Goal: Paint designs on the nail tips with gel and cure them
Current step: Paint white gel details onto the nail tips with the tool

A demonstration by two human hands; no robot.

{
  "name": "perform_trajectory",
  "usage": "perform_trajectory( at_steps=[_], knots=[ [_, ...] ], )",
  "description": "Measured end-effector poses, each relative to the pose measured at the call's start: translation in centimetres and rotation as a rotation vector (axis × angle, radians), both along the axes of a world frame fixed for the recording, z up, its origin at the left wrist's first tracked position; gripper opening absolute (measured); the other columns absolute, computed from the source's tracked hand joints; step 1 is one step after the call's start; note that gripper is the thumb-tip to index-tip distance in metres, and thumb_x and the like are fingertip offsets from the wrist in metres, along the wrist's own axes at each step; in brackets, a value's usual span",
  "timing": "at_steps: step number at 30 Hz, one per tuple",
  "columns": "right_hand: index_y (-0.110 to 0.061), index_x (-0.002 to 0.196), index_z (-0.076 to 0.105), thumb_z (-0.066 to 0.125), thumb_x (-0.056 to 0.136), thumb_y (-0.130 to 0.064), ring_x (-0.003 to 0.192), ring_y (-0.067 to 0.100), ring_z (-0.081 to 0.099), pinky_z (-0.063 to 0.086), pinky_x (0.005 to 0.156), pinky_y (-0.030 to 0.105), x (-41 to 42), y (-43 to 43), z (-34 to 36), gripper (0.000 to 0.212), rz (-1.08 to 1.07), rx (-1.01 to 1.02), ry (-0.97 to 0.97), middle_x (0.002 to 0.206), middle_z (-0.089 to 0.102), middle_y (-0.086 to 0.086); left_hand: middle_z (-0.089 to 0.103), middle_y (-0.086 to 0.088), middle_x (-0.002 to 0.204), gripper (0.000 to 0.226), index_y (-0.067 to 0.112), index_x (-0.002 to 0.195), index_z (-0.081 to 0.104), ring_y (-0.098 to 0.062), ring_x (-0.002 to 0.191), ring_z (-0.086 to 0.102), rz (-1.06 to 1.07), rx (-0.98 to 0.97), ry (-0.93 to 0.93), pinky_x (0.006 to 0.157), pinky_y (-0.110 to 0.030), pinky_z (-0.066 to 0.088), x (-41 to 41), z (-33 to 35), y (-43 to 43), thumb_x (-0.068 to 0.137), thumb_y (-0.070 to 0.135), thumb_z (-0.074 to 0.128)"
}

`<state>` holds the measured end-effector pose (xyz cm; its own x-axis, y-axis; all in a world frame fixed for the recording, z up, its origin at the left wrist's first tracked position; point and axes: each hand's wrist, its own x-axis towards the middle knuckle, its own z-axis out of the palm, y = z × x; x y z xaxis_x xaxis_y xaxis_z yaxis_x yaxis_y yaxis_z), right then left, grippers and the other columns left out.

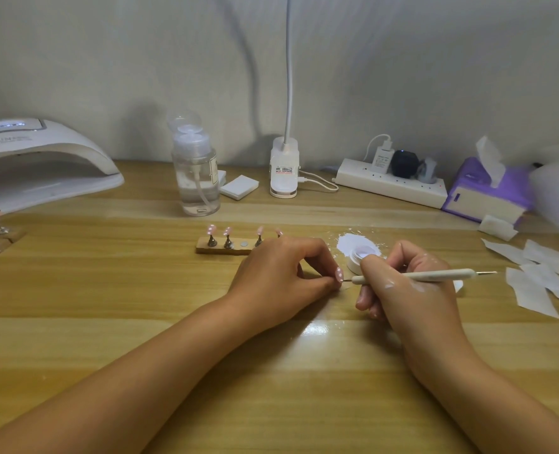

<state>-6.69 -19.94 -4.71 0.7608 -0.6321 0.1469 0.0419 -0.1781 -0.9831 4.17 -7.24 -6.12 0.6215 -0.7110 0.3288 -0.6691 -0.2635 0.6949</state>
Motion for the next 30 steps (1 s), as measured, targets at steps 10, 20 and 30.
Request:
perform_trajectory(
  at_steps=[10, 20, 30],
  knots=[
    [-0.026, 0.049, 0.049, 0.063, 0.083, -0.008, 0.038, 0.013, 0.044, 0.035, 0.041, 0.018, -0.04, -0.08, -0.03, 0.041, -0.005, 0.025, -0.011, 0.048, 0.061, 0.012, 0.071, 0.023, 0.085, 0.015, 0.039, 0.076, 0.067, 0.001, 0.054, 0.053, -0.001, 0.005, -0.001, 0.062, -0.026, 0.041, -0.03, 0.13, -0.03, 0.079, 0.029, 0.077],
    [-0.026, 0.05, 0.05, 0.062, 0.083, -0.009, 0.039, 0.012, 0.045, 0.036, 0.041, 0.018, -0.09, 0.02, 0.12, 0.039, -0.011, 0.028, -0.009, 0.047, 0.061, 0.012, 0.071, 0.024, 0.086, 0.013, 0.039, 0.078, 0.068, 0.003, 0.057, 0.054, 0.008, 0.017, -0.018, 0.066, -0.027, 0.044, -0.07, 0.19, 0.02, 0.079, 0.031, 0.078],
    [-0.025, 0.049, 0.049, 0.062, 0.083, -0.008, 0.038, 0.012, 0.045, 0.036, 0.04, 0.018, -0.01, -0.05, -0.04, 0.041, 0.005, 0.022, -0.014, 0.047, 0.06, 0.012, 0.071, 0.024, 0.085, 0.011, 0.037, 0.079, 0.069, 0.003, 0.056, 0.055, 0.007, 0.007, -0.005, 0.068, -0.028, 0.047, -0.09, 0.13, -0.02, 0.08, 0.029, 0.077]
  ],
)
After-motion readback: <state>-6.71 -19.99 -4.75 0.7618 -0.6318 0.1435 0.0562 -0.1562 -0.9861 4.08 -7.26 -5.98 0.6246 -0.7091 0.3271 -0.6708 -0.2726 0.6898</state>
